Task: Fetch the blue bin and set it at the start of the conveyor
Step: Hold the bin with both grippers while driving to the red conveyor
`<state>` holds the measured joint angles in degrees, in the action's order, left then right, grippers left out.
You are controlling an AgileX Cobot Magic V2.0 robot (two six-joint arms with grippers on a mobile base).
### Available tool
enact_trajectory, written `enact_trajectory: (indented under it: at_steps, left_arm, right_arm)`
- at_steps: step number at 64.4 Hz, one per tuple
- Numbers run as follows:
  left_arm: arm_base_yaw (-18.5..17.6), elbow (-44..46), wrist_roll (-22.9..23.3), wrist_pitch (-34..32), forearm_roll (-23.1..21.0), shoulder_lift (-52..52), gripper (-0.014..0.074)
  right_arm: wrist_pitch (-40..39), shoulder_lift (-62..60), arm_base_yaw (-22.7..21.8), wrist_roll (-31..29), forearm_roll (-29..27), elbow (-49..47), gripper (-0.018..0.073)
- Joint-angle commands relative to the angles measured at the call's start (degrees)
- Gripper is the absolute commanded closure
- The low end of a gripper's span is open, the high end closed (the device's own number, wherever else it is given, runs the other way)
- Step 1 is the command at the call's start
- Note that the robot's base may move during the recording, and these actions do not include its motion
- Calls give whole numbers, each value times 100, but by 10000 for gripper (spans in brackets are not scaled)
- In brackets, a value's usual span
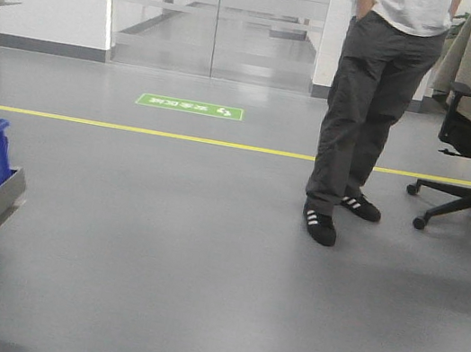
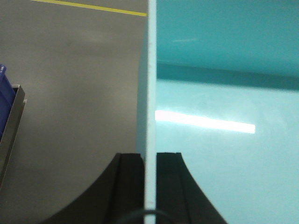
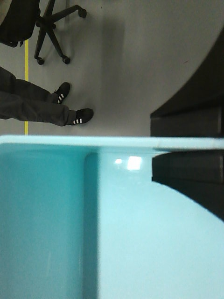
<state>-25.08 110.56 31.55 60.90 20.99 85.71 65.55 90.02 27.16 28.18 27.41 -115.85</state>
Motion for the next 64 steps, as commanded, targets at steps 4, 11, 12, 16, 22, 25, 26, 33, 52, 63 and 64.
enact_trajectory:
  at_steps: [4, 11, 12, 16, 22, 25, 26, 33, 52, 63, 64]
  left_arm:
    - [-39, 80, 16, -218, 37, -73, 708]
    - [-25, 80, 16, -231, 74, -73, 708]
    - [-25, 80, 16, -231, 74, -73, 708]
    - [-25, 80, 16, -231, 83, -73, 708]
    - [-25, 80, 16, -231, 83, -73, 708]
    - [-25, 80, 16, -231, 75, -63, 708]
    - [-25, 80, 16, -241, 75, -62, 708]
    - [-25, 80, 16, -238, 86, -62, 708]
    - [-25, 80, 16, -238, 121, -62, 708]
    - [-25, 80, 16, -238, 124, -62, 708]
    - [-25, 80, 16, -238, 124, -62, 708]
  right_arm:
    - [-82, -62, -5, -40, 283, -59, 718]
    - [-97, -50, -5, -40, 283, -59, 718]
    - [-97, -50, -5, -40, 283, -59, 718]
    - [-97, -50, -5, -40, 283, -59, 718]
    - [-109, -51, -5, -40, 283, -59, 718]
    - [-109, -51, -5, -40, 283, -59, 718]
    - [-107, -40, -5, -40, 283, -59, 718]
    - [-122, -42, -5, -40, 283, -59, 718]
    - [-136, -42, -5, -40, 283, -59, 718]
    - [-136, -42, -5, -40, 283, -59, 718]
    - [-136, -42, -5, -40, 283, -59, 718]
